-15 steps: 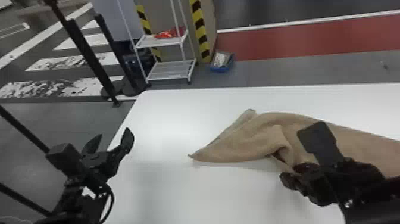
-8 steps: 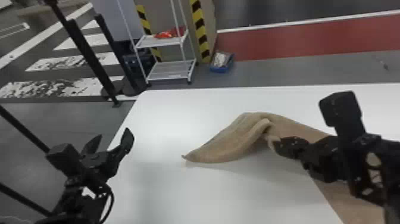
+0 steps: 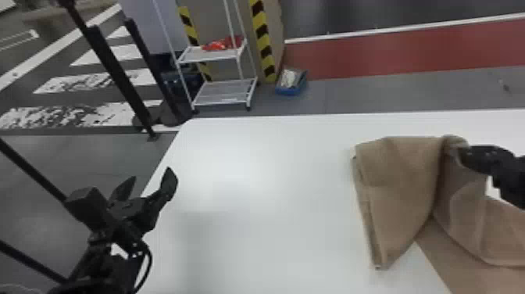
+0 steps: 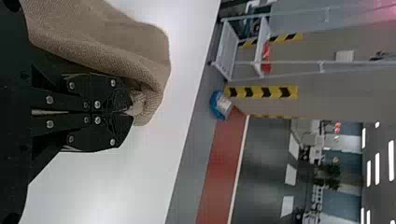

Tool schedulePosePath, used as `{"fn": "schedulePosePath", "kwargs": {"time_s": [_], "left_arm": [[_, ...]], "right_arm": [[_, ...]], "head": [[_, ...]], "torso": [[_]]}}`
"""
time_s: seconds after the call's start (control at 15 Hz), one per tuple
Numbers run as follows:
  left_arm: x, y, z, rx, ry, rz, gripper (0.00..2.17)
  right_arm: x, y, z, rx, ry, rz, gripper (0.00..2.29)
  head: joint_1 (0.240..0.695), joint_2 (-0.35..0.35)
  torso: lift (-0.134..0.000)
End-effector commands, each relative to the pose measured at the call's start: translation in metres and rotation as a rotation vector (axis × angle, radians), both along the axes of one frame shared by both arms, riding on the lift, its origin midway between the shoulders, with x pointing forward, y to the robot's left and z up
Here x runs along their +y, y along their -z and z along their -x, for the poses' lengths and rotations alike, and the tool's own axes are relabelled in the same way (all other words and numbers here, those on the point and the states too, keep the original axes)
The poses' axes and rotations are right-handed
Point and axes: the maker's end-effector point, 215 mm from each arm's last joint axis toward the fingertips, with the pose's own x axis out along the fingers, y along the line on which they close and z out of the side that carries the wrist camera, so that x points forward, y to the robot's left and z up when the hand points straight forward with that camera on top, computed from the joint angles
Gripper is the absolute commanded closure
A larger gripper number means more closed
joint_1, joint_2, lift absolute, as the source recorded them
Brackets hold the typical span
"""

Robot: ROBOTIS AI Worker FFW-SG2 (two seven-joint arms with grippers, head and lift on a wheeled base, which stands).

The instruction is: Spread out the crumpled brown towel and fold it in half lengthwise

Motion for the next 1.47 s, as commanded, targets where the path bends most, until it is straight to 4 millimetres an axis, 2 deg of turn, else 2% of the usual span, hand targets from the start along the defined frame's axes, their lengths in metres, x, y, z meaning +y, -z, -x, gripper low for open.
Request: {"fn": "schedulePosePath", "kwargs": {"time_s": [0.0,0.07,0.13,0.2,0.33,0.4,0.47,0.53,0.67,0.73,0.93,1.13,1.33,1.4], "left_arm": [[-0.004,0.003,-0.003,0.002,0.006,0.006,0.09],[-0.005,0.004,-0.005,0.003,0.008,0.006,0.09],[-0.005,0.004,-0.004,0.003,0.009,0.006,0.09],[-0.005,0.004,-0.005,0.002,0.009,0.006,0.09],[-0.004,0.004,-0.005,0.001,0.005,0.007,0.09],[-0.004,0.004,-0.005,0.001,0.004,0.007,0.09],[-0.004,0.004,-0.005,0.001,0.004,0.006,0.09],[-0.004,0.004,-0.006,0.000,0.004,0.008,0.09],[-0.005,0.004,-0.008,-0.003,0.004,0.010,0.09],[-0.006,0.005,-0.008,0.001,0.005,0.012,0.09],[-0.005,0.006,-0.008,0.003,0.004,0.010,0.09],[-0.005,0.008,-0.007,0.006,0.004,0.010,0.09],[-0.006,0.008,-0.008,0.006,0.005,0.011,0.09],[-0.006,0.009,-0.008,0.008,0.005,0.011,0.09]], "right_arm": [[-0.047,0.039,0.005,0.082,0.115,0.139,0.99],[-0.053,0.050,0.006,0.099,0.127,0.175,0.31],[-0.052,0.050,0.006,0.086,0.118,0.184,0.00],[-0.040,0.038,0.002,0.028,0.070,0.193,0.00],[0.000,0.004,0.000,-0.096,-0.067,0.232,0.01],[0.006,-0.002,0.006,-0.102,-0.098,0.247,0.02],[0.013,-0.004,0.012,-0.093,-0.133,0.266,0.06],[0.031,-0.005,0.021,-0.078,-0.213,0.276,0.07],[0.087,-0.001,0.043,-0.065,-0.452,0.335,0.10],[0.102,0.006,0.054,-0.038,-0.525,0.371,0.11],[0.126,0.012,0.079,0.009,-0.686,0.353,0.16],[0.132,0.022,0.102,0.079,-0.791,0.363,0.20],[0.125,0.024,0.099,0.085,-0.776,0.411,0.21],[0.120,0.031,0.097,0.103,-0.767,0.433,0.21]], "head": [[0.695,0.339],[0.695,0.295],[0.695,0.275],[0.695,0.264],[0.695,0.260],[0.695,0.271],[0.695,0.303],[0.695,0.314],[0.695,0.340],[0.695,0.350],[0.695,0.350],[0.695,0.350],[0.695,0.350],[0.695,0.350]], "torso": [[-0.125],[-0.125],[-0.125],[-0.125],[-0.125],[-0.125],[-0.125],[-0.125],[-0.125],[-0.125],[-0.125],[-0.125],[-0.125],[-0.125]]}}
